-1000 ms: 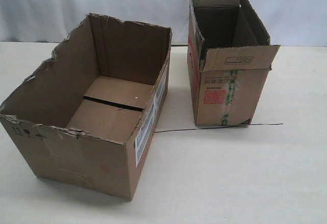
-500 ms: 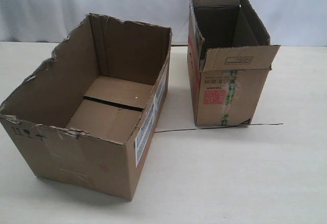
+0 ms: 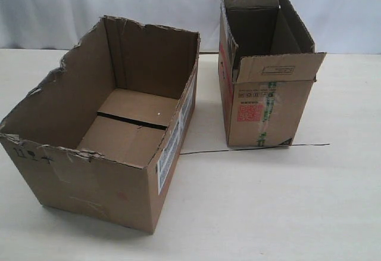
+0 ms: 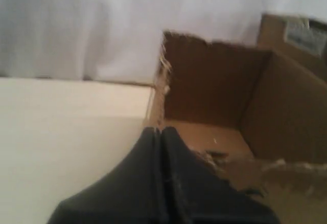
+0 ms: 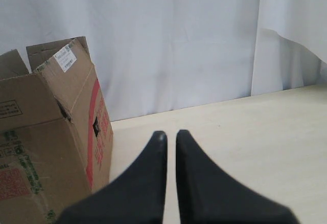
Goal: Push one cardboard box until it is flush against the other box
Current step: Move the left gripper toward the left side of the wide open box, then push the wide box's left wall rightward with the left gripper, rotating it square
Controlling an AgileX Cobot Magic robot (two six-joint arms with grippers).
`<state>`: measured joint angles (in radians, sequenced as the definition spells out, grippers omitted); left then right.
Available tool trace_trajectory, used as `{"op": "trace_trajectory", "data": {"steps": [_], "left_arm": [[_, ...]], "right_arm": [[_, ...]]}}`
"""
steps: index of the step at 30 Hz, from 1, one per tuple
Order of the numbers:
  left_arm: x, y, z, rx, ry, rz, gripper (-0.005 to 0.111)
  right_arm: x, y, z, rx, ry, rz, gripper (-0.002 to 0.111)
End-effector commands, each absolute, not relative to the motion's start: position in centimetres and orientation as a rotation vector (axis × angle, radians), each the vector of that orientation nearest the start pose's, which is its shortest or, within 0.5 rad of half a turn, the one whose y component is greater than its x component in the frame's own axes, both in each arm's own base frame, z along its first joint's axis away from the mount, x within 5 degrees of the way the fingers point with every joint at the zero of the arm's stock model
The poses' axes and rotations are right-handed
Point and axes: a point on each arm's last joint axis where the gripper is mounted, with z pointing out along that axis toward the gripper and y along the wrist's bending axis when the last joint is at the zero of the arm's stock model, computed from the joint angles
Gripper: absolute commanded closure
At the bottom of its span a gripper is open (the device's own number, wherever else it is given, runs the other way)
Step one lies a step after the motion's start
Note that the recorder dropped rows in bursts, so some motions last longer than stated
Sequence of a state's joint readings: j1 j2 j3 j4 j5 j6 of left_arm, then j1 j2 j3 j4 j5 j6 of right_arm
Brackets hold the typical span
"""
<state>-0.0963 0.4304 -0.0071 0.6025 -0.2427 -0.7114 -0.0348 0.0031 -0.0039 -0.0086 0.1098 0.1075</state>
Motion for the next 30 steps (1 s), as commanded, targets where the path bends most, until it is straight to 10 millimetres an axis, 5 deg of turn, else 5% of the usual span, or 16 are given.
{"op": "trace_trajectory", "data": {"steps": [1, 11, 30], "left_arm": [[10.9, -4.2, 19.1, 0.318, 1.907, -0.413, 0.107], [13.9, -6.0, 17.7, 0.501, 2.122, -0.575, 0.107], [19.3, -7.9, 20.1, 0.502, 2.018, -0.798, 0.107]], "right_arm": [[5.6, -0.2, 20.3, 0.101, 1.591, 0.046, 0.103], [5.6, -0.2, 20.3, 0.101, 1.591, 0.046, 0.103], [5.6, -0.2, 20.3, 0.101, 1.591, 0.046, 0.103]]}}
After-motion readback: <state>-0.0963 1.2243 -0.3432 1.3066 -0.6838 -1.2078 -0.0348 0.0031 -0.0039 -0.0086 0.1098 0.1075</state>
